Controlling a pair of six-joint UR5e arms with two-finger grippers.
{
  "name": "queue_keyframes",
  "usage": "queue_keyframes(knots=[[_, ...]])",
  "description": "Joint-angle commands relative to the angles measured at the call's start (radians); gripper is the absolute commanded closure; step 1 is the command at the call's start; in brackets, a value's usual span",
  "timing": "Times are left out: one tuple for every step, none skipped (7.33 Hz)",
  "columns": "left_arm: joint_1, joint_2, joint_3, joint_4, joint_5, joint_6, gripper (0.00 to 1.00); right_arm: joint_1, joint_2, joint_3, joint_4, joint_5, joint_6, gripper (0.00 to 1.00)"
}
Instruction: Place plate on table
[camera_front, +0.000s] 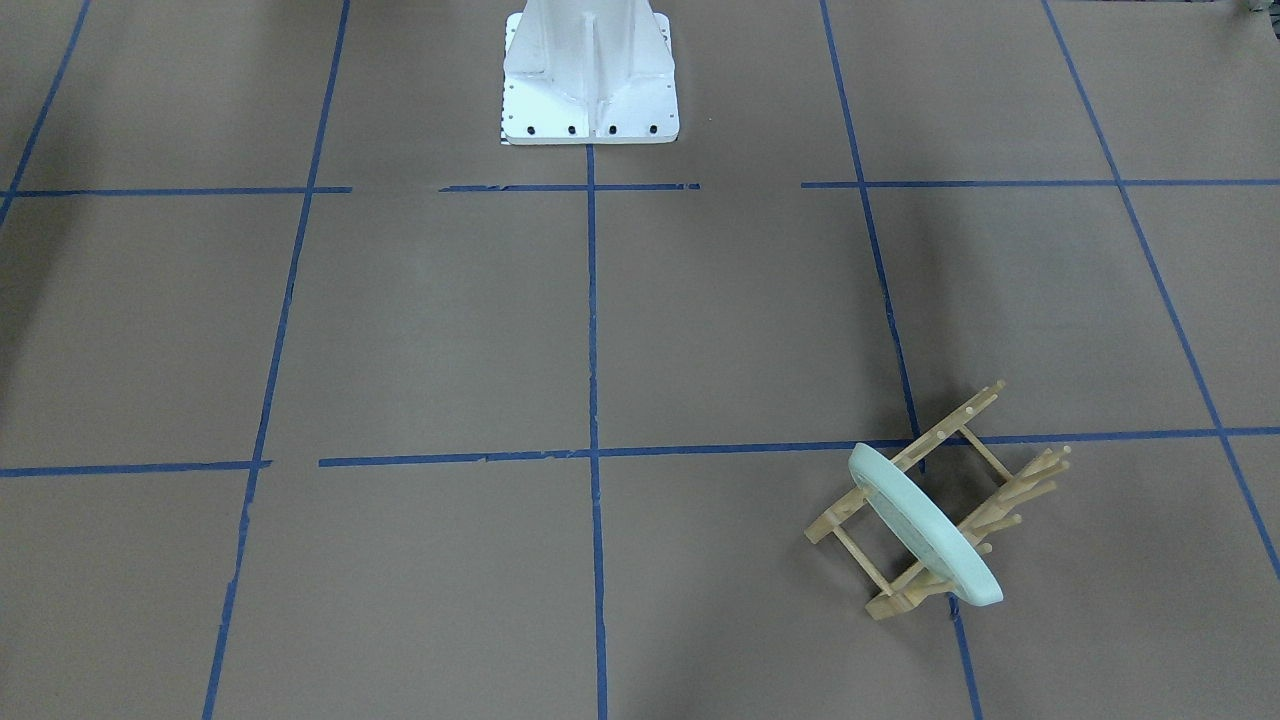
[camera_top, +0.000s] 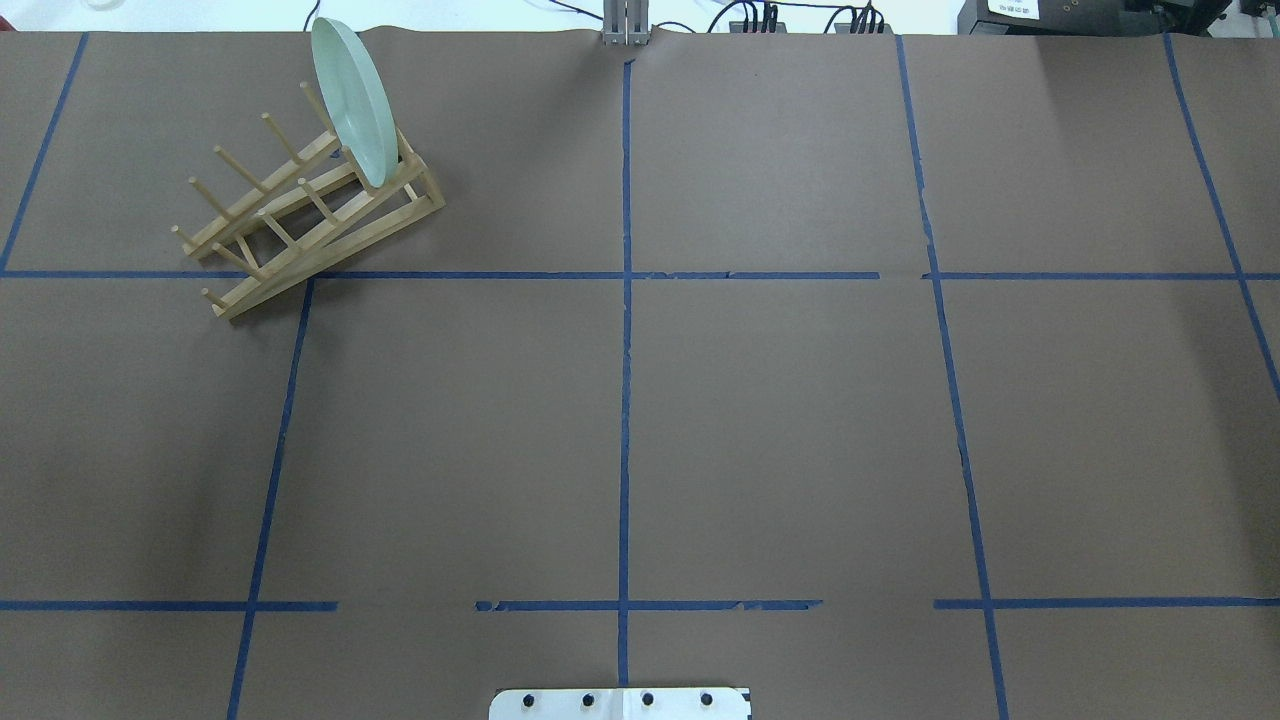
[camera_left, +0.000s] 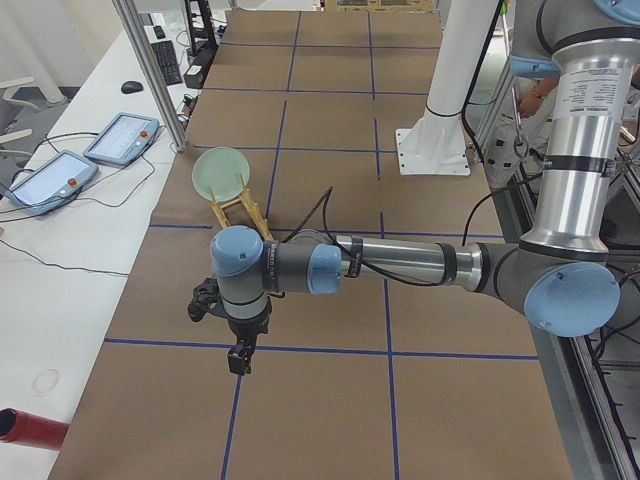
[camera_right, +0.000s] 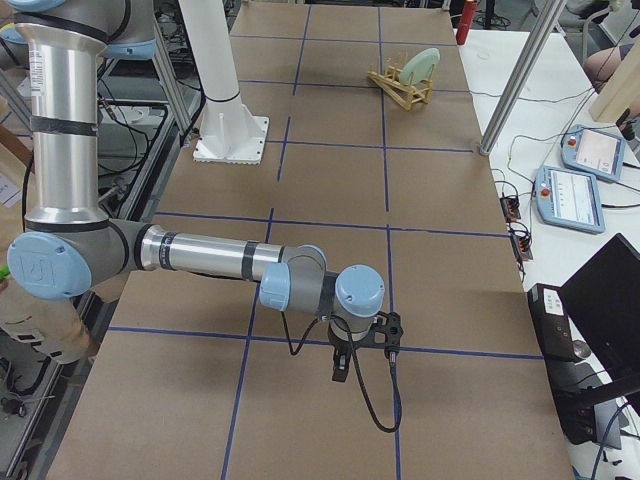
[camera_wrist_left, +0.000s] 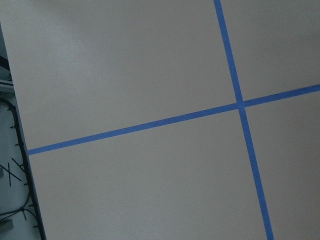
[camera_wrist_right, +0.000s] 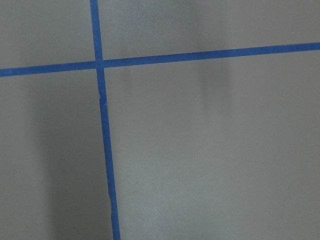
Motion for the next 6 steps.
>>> queue_keyframes(knots=[[0.003, -0.003, -0.005, 0.004, -0.053, 0.014, 0.0, 0.0, 0.0, 0.0, 0.0, 0.0, 0.0, 0.0], [0.015, 0.011, -0.002, -0.006, -0.052, 0.015, 0.0, 0.0, 0.0, 0.0, 0.0, 0.0, 0.0, 0.0], [0.016, 0.014, -0.005, -0.02, -0.042, 0.017, 0.0, 0.0, 0.0, 0.0, 0.0, 0.0, 0.0, 0.0], [0.019, 0.01, 0.004, -0.079, -0.043, 0.006, 0.0, 0.0, 0.0, 0.0, 0.0, 0.0, 0.0, 0.0], [0.019, 0.0, 0.023, -0.107, -0.004, 0.014, 0.0, 0.0, 0.0, 0.0, 0.0, 0.0, 0.0, 0.0], [0.014, 0.031, 0.011, -0.136, -0.009, 0.005, 0.0, 0.0, 0.0, 0.0, 0.0, 0.0, 0.0, 0.0]])
